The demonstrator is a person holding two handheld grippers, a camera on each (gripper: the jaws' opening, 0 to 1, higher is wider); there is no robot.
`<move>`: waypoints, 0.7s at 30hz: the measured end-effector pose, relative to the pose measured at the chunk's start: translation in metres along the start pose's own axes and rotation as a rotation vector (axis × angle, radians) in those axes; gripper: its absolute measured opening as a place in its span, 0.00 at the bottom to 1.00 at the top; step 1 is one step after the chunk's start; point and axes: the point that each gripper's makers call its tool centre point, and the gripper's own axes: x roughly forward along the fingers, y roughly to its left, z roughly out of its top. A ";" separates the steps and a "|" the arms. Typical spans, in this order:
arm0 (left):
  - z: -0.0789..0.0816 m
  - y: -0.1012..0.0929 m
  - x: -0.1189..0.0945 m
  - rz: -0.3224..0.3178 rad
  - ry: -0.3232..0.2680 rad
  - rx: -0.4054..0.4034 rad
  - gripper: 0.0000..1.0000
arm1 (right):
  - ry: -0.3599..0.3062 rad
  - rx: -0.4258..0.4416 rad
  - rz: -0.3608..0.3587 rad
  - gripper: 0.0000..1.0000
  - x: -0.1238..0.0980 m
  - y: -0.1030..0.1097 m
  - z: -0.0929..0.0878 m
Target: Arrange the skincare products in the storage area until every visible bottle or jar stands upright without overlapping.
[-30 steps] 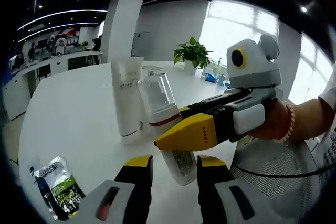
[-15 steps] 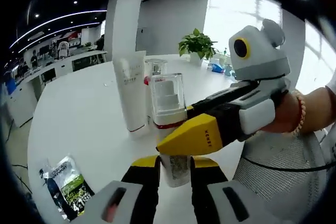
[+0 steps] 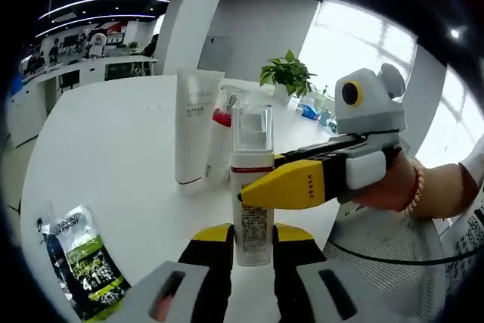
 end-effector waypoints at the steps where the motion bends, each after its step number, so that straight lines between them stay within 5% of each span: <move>1: 0.001 -0.001 0.000 -0.011 -0.003 -0.012 0.19 | -0.004 0.000 -0.002 0.20 -0.001 -0.001 0.001; 21: -0.006 -0.006 0.002 -0.044 0.033 -0.051 0.19 | -0.059 0.013 -0.012 0.20 -0.006 -0.006 0.012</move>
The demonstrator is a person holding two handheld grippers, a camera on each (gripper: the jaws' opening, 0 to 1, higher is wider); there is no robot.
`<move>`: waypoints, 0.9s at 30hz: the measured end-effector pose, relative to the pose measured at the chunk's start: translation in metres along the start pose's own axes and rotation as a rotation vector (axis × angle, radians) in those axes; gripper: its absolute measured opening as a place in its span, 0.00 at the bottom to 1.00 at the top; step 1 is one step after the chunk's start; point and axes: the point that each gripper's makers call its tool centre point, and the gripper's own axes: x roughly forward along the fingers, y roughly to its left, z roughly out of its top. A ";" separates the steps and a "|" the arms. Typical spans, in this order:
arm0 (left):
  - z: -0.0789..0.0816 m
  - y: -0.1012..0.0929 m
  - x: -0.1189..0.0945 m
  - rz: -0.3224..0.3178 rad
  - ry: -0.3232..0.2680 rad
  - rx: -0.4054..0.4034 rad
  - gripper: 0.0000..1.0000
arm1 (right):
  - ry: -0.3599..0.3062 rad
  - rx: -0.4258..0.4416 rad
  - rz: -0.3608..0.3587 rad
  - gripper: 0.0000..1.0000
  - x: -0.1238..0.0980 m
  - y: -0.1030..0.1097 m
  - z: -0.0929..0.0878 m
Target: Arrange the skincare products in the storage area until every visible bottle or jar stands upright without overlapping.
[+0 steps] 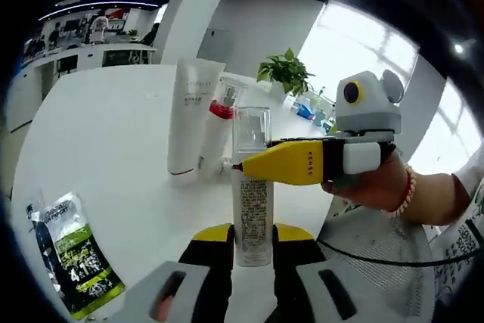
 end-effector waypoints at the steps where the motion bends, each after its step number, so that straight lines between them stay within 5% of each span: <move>1: 0.000 0.000 0.000 -0.002 0.002 -0.003 0.19 | 0.004 0.002 -0.001 0.20 0.000 0.000 -0.001; 10: -0.007 0.001 0.003 -0.005 0.038 -0.032 0.20 | 0.043 0.010 -0.030 0.20 0.005 -0.001 -0.009; 18: -0.009 0.005 0.004 0.049 0.047 0.037 0.20 | 0.076 -0.051 -0.039 0.19 0.007 0.002 -0.017; 27: -0.010 0.009 0.002 0.089 0.059 0.102 0.19 | 0.071 -0.021 -0.018 0.20 0.006 -0.001 -0.017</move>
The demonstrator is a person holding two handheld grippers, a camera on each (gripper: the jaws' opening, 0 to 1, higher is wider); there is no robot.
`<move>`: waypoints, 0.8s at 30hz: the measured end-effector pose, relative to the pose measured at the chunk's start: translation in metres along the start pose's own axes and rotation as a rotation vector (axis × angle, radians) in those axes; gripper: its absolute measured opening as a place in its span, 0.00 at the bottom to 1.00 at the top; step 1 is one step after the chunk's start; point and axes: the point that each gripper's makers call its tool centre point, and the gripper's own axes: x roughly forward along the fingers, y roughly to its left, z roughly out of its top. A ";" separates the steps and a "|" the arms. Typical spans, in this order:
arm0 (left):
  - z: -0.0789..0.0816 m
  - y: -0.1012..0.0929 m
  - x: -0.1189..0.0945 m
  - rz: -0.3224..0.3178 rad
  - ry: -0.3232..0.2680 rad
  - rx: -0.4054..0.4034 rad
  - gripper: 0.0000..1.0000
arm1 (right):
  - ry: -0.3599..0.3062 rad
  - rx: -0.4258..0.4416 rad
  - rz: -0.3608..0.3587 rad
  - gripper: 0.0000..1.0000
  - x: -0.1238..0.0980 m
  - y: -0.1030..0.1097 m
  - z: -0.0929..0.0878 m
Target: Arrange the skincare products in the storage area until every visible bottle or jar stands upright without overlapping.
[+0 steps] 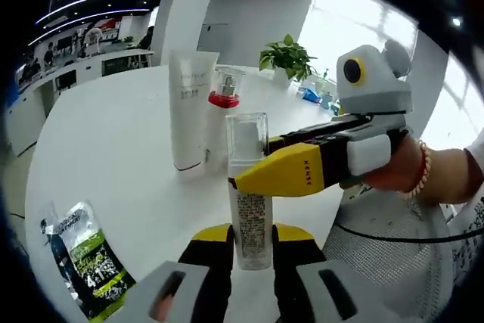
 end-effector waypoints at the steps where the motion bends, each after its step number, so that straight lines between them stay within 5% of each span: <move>1: 0.000 0.000 0.000 -0.001 0.000 -0.002 0.19 | -0.001 0.005 0.002 0.20 0.000 0.000 0.000; 24: -0.008 0.003 0.000 0.062 0.045 0.041 0.19 | 0.021 0.052 0.006 0.19 0.001 -0.001 -0.010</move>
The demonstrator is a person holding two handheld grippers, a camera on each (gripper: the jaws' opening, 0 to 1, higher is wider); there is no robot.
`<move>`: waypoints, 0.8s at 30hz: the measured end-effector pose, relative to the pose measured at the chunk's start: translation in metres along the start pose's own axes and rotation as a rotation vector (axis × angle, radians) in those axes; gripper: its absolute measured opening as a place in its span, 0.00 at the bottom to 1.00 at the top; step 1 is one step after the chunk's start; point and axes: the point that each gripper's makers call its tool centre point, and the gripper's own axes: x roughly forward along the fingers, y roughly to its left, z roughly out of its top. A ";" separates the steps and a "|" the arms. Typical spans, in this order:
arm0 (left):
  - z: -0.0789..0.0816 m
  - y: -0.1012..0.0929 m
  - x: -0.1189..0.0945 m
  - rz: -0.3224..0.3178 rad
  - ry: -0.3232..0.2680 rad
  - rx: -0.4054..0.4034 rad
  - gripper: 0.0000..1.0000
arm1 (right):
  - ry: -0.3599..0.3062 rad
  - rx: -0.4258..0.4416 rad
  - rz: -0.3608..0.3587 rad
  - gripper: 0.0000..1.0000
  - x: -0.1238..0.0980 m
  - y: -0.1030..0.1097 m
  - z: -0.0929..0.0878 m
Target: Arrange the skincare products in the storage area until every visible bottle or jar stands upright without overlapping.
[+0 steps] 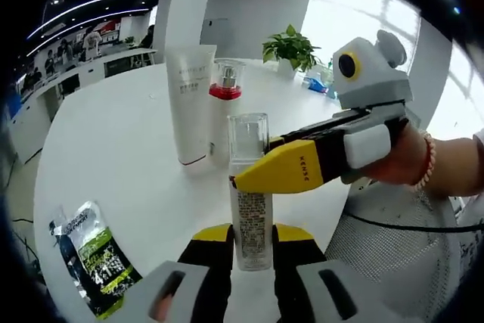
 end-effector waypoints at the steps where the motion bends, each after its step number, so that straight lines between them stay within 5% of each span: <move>1: -0.001 -0.001 0.000 0.002 0.003 0.004 0.19 | 0.003 -0.006 -0.002 0.19 0.000 0.000 0.000; 24: -0.014 0.017 -0.005 0.144 0.092 0.177 0.19 | 0.058 0.040 0.009 0.19 0.009 0.006 -0.015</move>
